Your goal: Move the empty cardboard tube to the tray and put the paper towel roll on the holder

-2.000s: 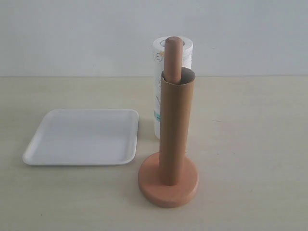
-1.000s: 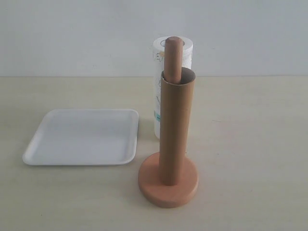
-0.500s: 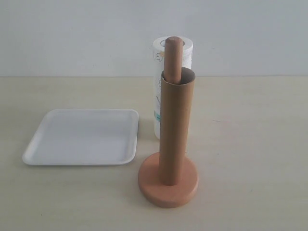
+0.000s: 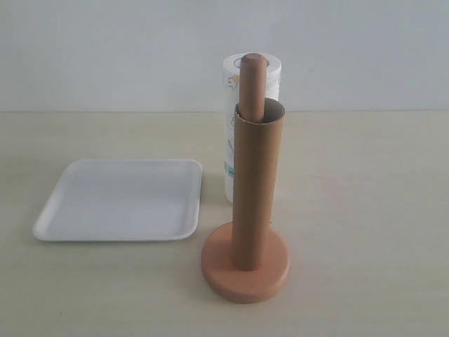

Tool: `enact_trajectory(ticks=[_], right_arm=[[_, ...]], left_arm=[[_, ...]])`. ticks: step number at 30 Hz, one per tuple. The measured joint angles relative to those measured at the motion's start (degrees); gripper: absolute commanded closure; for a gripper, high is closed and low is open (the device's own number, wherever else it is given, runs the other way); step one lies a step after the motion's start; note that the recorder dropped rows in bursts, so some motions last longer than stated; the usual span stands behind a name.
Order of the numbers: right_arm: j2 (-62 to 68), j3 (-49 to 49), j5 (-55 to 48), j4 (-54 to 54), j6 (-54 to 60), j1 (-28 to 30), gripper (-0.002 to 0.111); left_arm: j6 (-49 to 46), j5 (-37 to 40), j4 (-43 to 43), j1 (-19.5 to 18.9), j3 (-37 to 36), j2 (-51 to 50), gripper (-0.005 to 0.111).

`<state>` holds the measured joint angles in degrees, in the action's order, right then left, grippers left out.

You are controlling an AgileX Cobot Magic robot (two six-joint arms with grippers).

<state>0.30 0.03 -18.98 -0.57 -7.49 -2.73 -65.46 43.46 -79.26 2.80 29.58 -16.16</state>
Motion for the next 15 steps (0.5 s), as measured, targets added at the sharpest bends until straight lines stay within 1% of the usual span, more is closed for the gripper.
enact_trajectory(ticks=[2, 6, 9, 11, 13, 15], right_arm=[[0.0, 0.0, 0.0, 0.0, 0.0, 0.0, 0.108], [0.0, 0.0, 0.0, 0.0, 0.0, 0.0, 0.108], [0.0, 0.0, 0.0, 0.0, 0.0, 0.0, 0.108], [0.0, 0.0, 0.0, 0.0, 0.0, 0.0, 0.108], [0.0, 0.0, 0.0, 0.0, 0.0, 0.0, 0.108], [0.0, 0.0, 0.0, 0.0, 0.0, 0.0, 0.108]], left_arm=[[-4.56, 2.2, -2.49, 0.0, 0.0, -5.46, 0.094], [-12.1, 3.4, -6.29, 0.0, 0.0, -16.54, 0.094], [-25.91, 6.7, -10.6, 0.0, 0.0, -25.37, 0.094], [-37.55, 10.93, -13.41, 0.0, 0.0, -30.41, 0.094], [-46.52, 15.82, -15.94, 0.0, 0.0, -34.47, 0.094], [-51.95, 18.88, -17.84, 0.0, 0.0, -38.18, 0.094]])
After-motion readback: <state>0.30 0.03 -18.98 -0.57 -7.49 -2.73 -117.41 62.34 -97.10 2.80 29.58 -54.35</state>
